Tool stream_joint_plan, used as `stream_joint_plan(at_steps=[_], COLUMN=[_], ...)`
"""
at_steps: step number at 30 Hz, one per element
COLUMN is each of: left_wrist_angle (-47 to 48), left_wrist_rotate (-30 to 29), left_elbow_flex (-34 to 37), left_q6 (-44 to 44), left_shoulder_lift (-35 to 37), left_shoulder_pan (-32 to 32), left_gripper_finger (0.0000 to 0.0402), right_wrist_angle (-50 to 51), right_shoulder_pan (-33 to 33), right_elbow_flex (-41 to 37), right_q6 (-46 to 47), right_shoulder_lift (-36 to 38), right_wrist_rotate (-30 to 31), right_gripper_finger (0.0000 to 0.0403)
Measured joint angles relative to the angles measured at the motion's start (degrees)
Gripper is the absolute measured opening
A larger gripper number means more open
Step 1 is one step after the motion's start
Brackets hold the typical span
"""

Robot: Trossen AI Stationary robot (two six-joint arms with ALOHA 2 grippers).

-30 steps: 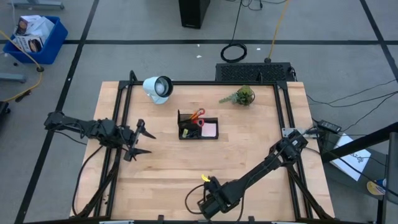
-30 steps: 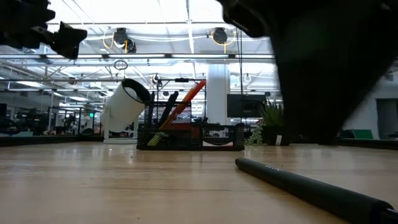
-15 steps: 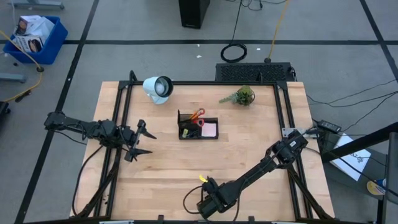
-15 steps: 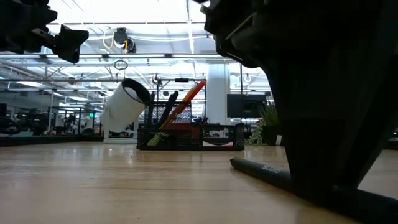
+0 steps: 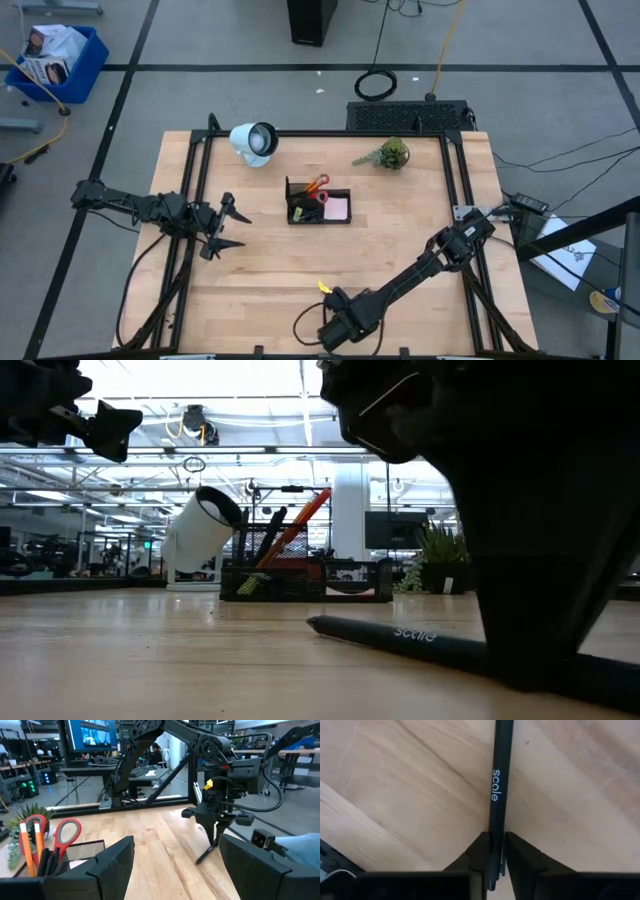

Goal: Pick and place office supplies into organizer
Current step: Put the black pen into the black desk organizer

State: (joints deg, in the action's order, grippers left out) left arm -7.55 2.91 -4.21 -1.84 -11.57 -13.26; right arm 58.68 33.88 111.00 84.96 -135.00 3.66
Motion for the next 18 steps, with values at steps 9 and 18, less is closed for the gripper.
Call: stream_joint_plan(at_steps=[9, 18], left_wrist_angle=[-0.39, -0.47], left_wrist_rotate=[-0.01, -0.41], left_elbow_flex=[0.0, 0.0], left_q6=[6.37, 9.23], left_shoulder_lift=[0.0, -0.01], left_shoulder_pan=[0.0, 0.0], left_gripper_finger=[0.0294, 0.0294], right_wrist_angle=[3.96, 7.33], right_shoulder_pan=[-1.49, -2.93], right_elbow_flex=[-0.11, -0.17], right_q6=[-8.68, -17.62], right_shoulder_lift=[-0.07, 0.71], right_wrist_rotate=[5.44, 10.63], right_gripper_finger=[0.0006, 0.0005])
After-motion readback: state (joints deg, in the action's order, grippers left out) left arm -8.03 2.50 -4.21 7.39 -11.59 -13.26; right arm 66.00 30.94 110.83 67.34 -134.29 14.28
